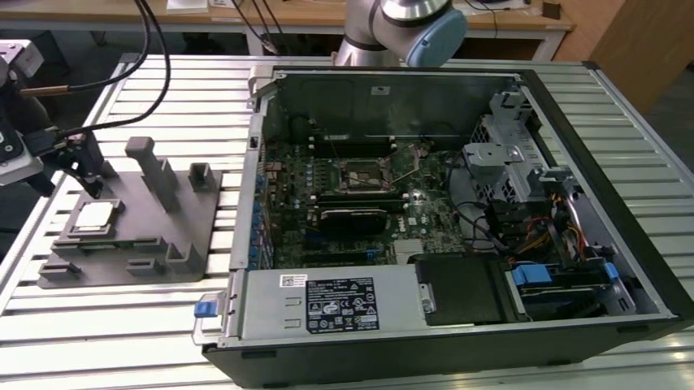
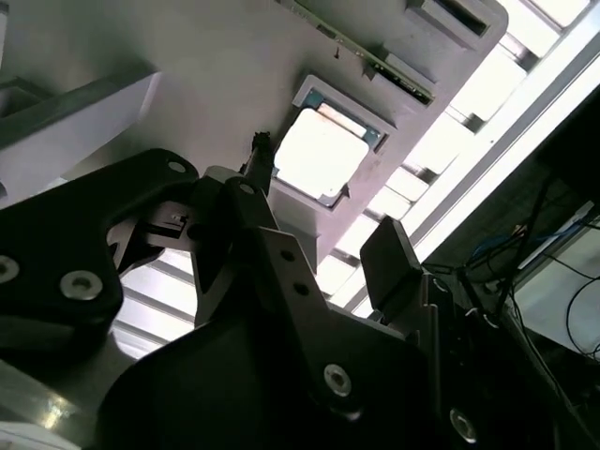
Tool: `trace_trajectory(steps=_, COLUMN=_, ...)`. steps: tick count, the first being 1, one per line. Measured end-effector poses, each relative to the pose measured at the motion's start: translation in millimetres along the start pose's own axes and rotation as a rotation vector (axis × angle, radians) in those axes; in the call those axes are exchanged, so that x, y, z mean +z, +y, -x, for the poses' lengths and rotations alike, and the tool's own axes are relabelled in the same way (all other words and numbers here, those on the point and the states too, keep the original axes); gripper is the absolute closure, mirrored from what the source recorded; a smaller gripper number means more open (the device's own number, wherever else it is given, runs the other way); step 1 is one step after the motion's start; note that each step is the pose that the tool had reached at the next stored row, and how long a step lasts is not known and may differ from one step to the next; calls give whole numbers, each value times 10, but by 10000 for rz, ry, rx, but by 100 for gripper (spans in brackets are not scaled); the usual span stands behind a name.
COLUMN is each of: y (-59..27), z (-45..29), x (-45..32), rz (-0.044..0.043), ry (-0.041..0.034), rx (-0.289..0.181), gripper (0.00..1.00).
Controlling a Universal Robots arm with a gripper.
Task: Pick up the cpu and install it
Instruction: 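Pick up the cpu and move it towards the insertion slot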
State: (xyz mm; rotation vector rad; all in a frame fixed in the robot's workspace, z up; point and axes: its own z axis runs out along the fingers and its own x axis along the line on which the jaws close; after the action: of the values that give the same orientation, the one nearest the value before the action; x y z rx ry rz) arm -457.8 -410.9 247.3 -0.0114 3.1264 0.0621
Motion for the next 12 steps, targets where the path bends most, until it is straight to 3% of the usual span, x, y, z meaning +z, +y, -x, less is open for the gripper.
trace_trajectory(steps=6, y=-2, z=-5, x=72, rz=-1, ry=69, rx=80, gripper=36)
trace_trajectory(steps=12, y=-4, z=-11, x=116, rz=6, ry=78, rx=79, gripper=36)
